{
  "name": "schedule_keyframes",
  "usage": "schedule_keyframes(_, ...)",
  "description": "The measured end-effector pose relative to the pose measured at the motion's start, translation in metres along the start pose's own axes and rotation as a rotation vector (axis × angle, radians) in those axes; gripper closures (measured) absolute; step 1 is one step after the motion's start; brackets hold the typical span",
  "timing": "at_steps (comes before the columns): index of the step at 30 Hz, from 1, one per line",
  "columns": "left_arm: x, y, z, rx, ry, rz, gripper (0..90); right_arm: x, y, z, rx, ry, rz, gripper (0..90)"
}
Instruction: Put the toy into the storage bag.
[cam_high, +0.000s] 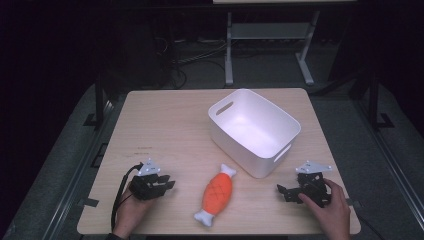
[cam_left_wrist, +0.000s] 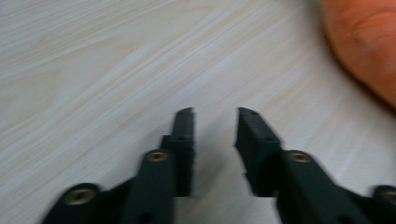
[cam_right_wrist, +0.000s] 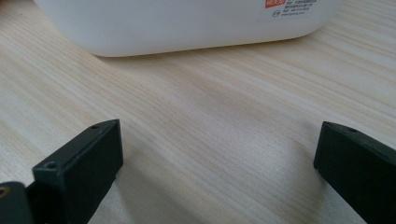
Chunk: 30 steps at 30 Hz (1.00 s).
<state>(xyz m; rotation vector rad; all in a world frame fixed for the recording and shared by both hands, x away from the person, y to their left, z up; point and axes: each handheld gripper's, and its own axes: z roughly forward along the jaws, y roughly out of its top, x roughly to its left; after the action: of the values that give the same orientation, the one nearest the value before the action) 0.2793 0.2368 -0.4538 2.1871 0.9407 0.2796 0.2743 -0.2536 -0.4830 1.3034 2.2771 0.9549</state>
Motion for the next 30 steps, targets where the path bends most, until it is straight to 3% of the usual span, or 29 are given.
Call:
schedule_keyframes(4, -0.012, 0.01, -0.005, -0.009, -0.053, 0.036, 89.6, 0.0, 0.0, 0.0, 0.0, 0.0, 0.0, 0.7)
schedule_keyframes(7, -0.018, 0.014, -0.006, -0.011, -0.075, 0.046, 89.7, 0.0, 0.0, 0.0, 0.0, 0.0, 0.0, 0.7)
schedule_keyframes(9, -0.029, 0.02, -0.004, -0.019, -0.128, 0.049, 89.7, 0.0, 0.0, 0.0, 0.0, 0.0, 0.0, 0.7)
schedule_keyframes(10, -0.029, 0.02, -0.004, -0.019, -0.128, 0.049, 89.7, 0.0, 0.0, 0.0, 0.0, 0.0, 0.0, 0.7)
schedule_keyframes(14, -0.051, 0.03, 0.0, -0.03, -0.203, 0.084, 89.7, 0.0, 0.0, 0.0, 0.0, 0.0, 0.0, 0.7)
schedule_keyframes(22, -0.081, 0.04, 0.007, -0.037, -0.289, 0.146, 89.7, 0.0, 0.0, 0.0, 0.0, 0.0, 0.0, 0.7)
schedule_keyframes(30, -0.105, 0.044, 0.016, -0.034, -0.362, 0.176, 89.7, 0.0, 0.0, 0.0, 0.0, 0.0, 0.0, 0.7)
